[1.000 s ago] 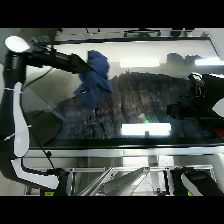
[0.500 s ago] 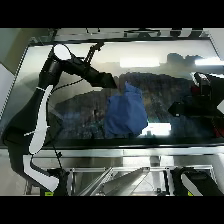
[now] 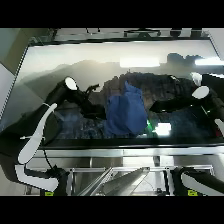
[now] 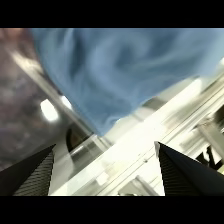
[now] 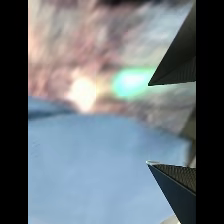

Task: Fold the shirts.

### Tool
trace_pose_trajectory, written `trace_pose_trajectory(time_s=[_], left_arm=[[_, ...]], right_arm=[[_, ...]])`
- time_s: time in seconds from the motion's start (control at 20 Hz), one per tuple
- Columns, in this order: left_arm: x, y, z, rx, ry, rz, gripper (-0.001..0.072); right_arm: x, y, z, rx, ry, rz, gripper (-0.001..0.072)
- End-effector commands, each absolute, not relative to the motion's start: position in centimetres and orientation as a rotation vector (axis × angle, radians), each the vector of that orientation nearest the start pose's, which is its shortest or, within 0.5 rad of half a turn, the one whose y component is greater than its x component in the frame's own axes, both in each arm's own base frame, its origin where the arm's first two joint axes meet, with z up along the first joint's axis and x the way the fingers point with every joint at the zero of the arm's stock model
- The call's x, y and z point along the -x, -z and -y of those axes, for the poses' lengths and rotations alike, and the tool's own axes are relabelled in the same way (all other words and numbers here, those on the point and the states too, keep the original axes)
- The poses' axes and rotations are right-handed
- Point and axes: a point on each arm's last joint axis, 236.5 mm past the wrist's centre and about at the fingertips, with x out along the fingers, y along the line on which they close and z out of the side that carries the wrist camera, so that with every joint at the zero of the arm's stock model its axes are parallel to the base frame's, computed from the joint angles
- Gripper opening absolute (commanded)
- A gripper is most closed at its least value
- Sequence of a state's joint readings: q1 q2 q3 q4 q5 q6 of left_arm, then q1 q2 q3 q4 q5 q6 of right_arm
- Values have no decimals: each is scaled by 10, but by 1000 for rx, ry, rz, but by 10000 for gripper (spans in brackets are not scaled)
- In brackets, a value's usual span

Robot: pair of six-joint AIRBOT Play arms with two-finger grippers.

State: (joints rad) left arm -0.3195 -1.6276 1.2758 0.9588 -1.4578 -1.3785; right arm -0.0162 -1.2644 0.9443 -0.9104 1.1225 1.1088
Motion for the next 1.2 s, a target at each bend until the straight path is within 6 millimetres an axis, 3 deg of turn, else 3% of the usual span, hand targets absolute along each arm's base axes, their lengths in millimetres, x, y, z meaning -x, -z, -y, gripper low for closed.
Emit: trace_pose_trajectory(time_s=[0.0,0.2,0.25,0.3,0.35,0.4,0.45,0.65,0.75,0.85,0.95,1.0,1.1,1.15], left_arm=[[-246,99,250,177,718,-1797,715],[-248,100,309,347,872,-1701,697],[-251,102,312,350,874,-1702,694],[-251,104,314,343,884,-1715,521],[-251,104,314,343,892,-1725,278],[-253,103,315,342,899,-1726,89],[-256,100,317,340,905,-1712,8],[-265,73,325,321,981,-1688,8],[-270,38,331,290,1061,-1647,9],[-283,-17,332,254,1136,-1535,8],[-307,-92,324,245,1152,-1355,8],[-320,-136,315,243,1143,-1233,8],[-332,-231,293,228,1118,-980,10],[-329,-281,280,197,1112,-840,28]], right_arm=[[-365,47,-157,-400,-719,-1227,526],[-365,78,-166,-427,-766,-1267,515],[-365,80,-168,-432,-774,-1269,462],[-365,80,-169,-433,-780,-1264,356],[-365,78,-170,-420,-796,-1253,200],[-364,76,-171,-407,-816,-1248,49],[-364,73,-171,-405,-830,-1245,20],[-373,50,-175,-382,-874,-1206,19],[-384,14,-174,-354,-890,-1143,18],[-400,-45,-164,-318,-878,-1017,18],[-411,-119,-150,-258,-844,-845,18],[-409,-168,-143,-213,-825,-735,18],[-390,-255,-139,-106,-809,-531,18],[-373,-304,-140,-44,-794,-410,18]])
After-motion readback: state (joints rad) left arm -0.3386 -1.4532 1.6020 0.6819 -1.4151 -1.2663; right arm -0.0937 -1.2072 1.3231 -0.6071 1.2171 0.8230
